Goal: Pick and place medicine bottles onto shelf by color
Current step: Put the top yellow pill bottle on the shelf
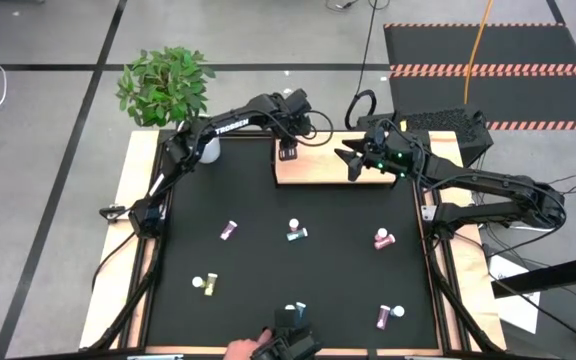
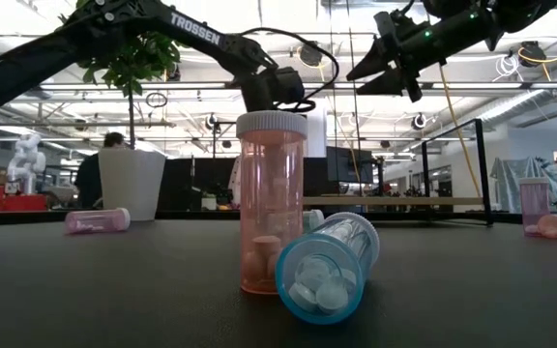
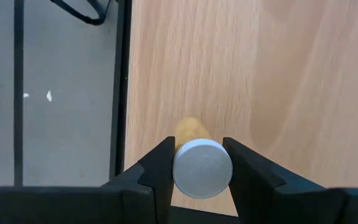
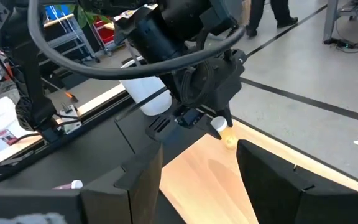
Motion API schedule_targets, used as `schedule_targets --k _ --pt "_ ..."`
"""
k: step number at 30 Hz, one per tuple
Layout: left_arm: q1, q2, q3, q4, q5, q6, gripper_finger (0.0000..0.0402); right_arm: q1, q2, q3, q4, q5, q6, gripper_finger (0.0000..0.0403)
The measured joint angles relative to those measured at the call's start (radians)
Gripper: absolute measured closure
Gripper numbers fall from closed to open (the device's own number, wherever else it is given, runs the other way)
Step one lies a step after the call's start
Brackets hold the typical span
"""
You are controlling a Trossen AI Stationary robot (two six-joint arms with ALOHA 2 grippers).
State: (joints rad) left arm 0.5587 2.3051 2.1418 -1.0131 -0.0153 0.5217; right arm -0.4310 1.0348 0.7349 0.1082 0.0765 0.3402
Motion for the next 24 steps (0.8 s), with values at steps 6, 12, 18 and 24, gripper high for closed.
schedule_targets --k 6,12,18,24 --pt "0.002 0.000 0.000 -0.004 -0.040 0.027 0.0270 0.019 0.000 0.000 -0.003 -0.002 0.011 0.0200" --pt "0.001 0.000 0.000 -0.005 -0.046 0.026 0.0270 0.022 0.000 0.000 -0.004 -0.002 0.037 0.0200" --pt "0.004 0.000 0.000 -0.007 -0.056 -0.044 0.0269 0.022 0.000 0.000 -0.004 -0.002 0.041 0.0199" --pt "0.008 0.000 0.000 -0.009 -0.064 -0.053 0.0237 0.022 0.000 0.000 -0.004 -0.002 0.056 0.0199"
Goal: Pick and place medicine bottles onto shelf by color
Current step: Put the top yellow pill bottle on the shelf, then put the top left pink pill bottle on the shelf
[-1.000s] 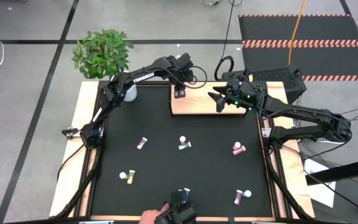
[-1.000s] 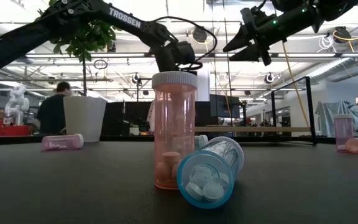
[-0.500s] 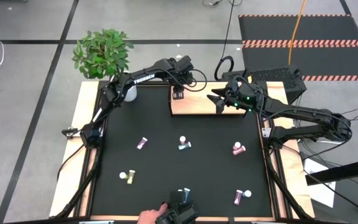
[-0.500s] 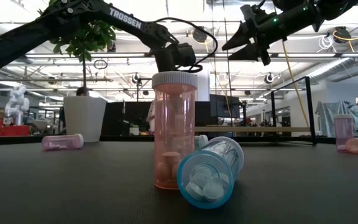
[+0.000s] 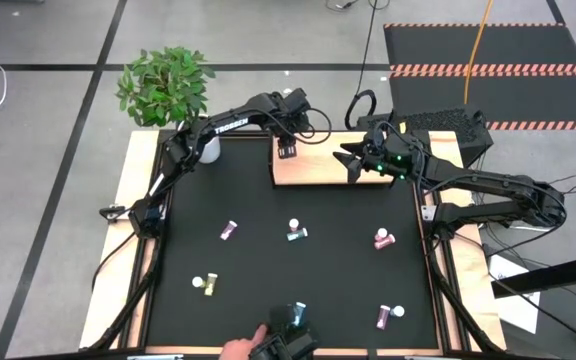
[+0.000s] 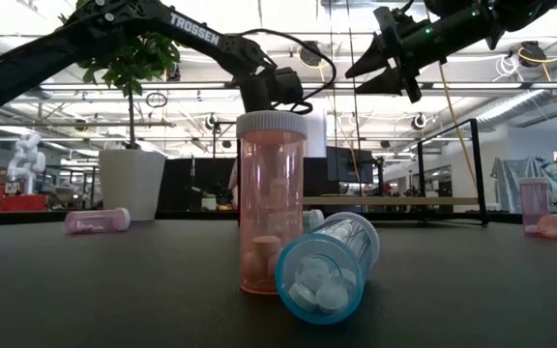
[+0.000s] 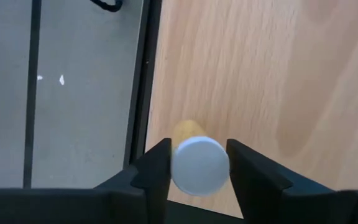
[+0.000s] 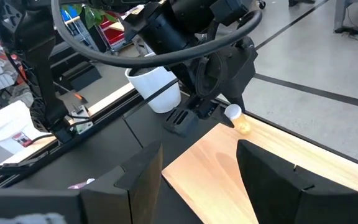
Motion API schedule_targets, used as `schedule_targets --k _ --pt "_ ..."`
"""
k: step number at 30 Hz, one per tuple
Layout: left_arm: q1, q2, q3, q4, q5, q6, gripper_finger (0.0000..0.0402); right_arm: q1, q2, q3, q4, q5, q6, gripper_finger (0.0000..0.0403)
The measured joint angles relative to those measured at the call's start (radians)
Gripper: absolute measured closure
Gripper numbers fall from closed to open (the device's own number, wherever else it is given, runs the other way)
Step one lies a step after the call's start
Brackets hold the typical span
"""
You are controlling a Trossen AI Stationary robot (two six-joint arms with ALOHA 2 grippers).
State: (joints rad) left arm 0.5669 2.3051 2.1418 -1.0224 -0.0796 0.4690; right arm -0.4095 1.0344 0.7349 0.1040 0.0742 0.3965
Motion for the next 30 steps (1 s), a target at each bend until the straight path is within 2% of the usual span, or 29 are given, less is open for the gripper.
schedule_targets --k 9,19,30 --pt "0.003 0.000 0.000 -0.008 -0.001 0.024 0.0171 0.000 0.000 0.000 0.001 0.002 0.004 0.0199" --pt "-0.004 0.000 0.004 0.007 -0.051 0.031 0.0129 -0.004 0.000 0.000 0.034 0.010 -0.009 0.0199" --pt "-0.007 0.000 0.142 -0.032 -0.064 0.030 0.0098 -0.004 0.000 0.000 0.054 0.011 -0.012 0.0199"
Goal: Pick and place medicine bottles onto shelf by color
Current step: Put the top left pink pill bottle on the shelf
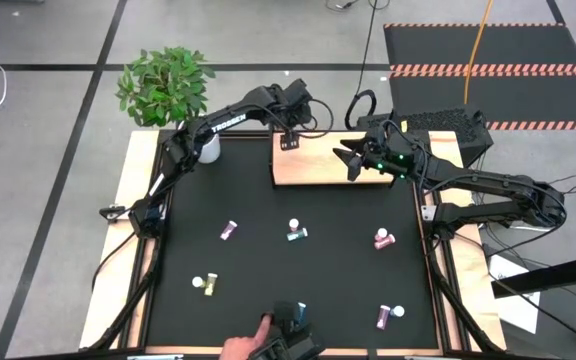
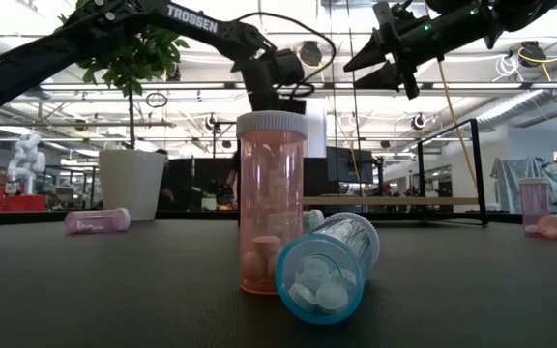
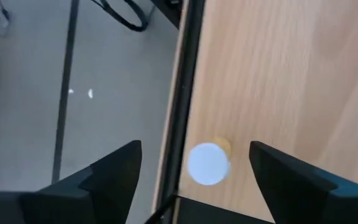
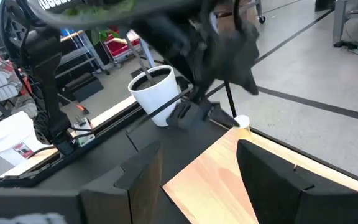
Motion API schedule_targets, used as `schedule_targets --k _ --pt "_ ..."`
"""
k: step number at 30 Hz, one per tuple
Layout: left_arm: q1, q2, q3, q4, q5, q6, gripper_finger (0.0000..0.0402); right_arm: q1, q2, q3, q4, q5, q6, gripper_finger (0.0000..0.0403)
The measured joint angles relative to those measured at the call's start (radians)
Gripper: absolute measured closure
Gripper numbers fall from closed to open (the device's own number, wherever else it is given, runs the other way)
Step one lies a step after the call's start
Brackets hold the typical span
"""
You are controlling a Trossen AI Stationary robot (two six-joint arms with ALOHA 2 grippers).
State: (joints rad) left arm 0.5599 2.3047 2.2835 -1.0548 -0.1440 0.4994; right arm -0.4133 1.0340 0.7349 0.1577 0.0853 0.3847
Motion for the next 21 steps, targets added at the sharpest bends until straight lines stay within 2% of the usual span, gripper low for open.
schedule_targets --k 4,9,14,19,21 --pt "-0.012 0.000 0.066 -0.030 -0.061 -0.037 0.0092 0.000 -0.007 0.000 -0.001 -0.002 0.009 0.0199" --pt "-0.039 -0.049 0.067 -0.058 -0.161 -0.024 0.0091 0.000 -0.054 0.000 0.003 -0.003 0.014 0.0199" --pt "-0.068 -0.109 0.067 -0.054 -0.178 -0.069 0.0091 -0.019 -0.145 0.000 0.003 -0.003 0.016 0.0199" --pt "-0.098 -0.193 0.067 -0.046 -0.179 -0.202 0.0091 -0.045 -0.229 0.000 0.005 -0.011 0.020 0.0199" --pt "-0.110 -0.225 0.067 -0.045 -0.178 -0.287 0.0091 -0.055 -0.246 0.000 0.005 -0.044 0.024 0.0199"
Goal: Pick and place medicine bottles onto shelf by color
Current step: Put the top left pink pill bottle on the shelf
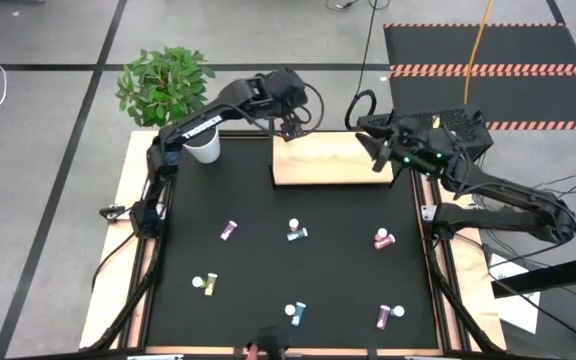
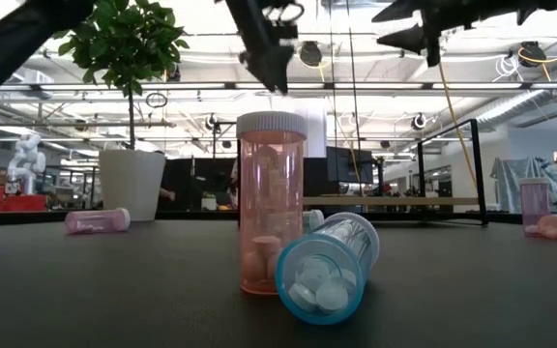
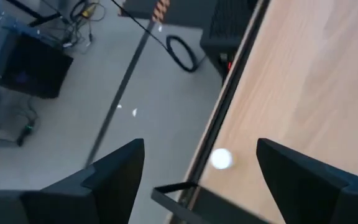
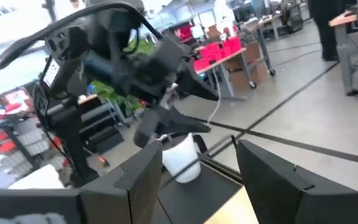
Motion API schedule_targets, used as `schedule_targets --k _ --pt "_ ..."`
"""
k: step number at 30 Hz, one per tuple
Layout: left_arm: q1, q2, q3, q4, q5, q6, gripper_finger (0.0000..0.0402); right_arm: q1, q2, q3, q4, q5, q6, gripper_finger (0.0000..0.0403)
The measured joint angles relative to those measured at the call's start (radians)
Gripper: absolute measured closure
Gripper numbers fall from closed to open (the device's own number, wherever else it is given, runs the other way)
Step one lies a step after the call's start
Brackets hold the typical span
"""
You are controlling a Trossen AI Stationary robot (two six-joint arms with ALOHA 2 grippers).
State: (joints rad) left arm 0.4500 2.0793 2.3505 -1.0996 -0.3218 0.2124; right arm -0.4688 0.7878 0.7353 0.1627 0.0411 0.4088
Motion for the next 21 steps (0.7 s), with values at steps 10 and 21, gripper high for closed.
schedule_targets --k 10,21 --pt "-0.078 -0.129 0.000 -0.049 0.037 -0.287 0.0092 -0.024 -0.001 0.000 -0.013 -0.017 0.062 0.0192" --pt "-0.301 -0.157 -0.128 -0.231 -0.220 -0.546 0.0092 0.019 -0.007 0.000 -0.100 -0.254 0.198 0.0195"
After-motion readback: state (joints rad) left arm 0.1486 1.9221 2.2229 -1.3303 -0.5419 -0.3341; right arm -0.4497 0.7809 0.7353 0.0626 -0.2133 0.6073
